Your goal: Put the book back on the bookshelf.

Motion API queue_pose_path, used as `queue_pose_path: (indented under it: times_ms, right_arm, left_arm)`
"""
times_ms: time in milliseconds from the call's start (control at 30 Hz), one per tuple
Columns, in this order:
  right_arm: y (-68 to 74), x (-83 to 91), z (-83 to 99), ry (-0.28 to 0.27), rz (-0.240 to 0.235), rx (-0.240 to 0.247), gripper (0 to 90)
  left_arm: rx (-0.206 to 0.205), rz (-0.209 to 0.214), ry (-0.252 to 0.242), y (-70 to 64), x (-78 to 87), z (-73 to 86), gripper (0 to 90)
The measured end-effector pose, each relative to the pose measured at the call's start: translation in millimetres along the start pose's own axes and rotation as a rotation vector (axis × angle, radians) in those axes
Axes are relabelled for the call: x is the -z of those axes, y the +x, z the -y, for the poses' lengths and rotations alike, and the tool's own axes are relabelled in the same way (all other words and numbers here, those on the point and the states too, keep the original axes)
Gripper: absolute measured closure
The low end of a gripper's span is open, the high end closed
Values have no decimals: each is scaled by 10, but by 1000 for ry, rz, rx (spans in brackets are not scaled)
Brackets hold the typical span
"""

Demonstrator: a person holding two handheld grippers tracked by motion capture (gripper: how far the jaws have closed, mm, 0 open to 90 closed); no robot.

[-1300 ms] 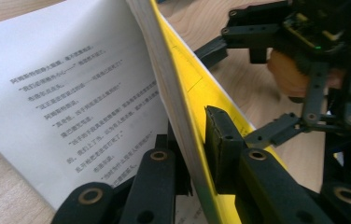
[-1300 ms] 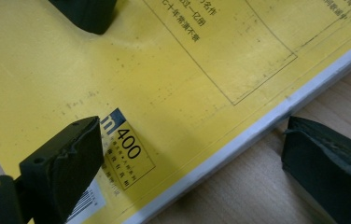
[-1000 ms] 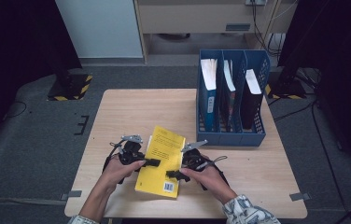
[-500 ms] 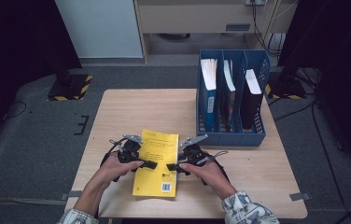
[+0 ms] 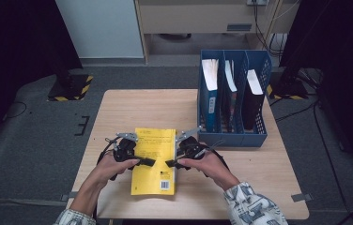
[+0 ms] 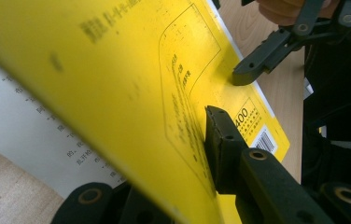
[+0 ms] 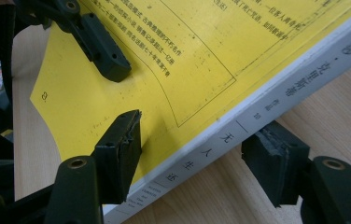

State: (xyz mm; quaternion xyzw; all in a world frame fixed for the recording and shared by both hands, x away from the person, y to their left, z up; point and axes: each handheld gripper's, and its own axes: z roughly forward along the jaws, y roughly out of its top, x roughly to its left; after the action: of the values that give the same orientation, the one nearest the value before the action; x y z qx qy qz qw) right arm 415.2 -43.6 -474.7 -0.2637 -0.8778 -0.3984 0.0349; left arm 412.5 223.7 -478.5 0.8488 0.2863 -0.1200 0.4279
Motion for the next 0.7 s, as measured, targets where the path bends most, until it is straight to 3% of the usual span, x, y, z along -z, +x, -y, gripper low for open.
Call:
queue_pose_path:
  times_ms: [167,300,367,533,700]
  right_arm:
    - [-46,-64,-29,13,-17,-9,335]
    - [-88,-157,-65,7,-73,-45,309]
    - [-95,-153,-87,-14,-68,-50,365]
    - [-69,-78,-155,-31,-55,-24,523]
    - [-59,-7,-223,-31,-40,-21,585]
  left_arm:
    - [-12,23,-21,-11,18,-11,813]
    - [-34,26,-10,-52,-25,-65,821]
    - [-12,28,-10,-26,-15,-68,819]
    - [-34,-9,22,-40,-29,-86,782]
    - [-24,-31,-18,-42,14,-118,745]
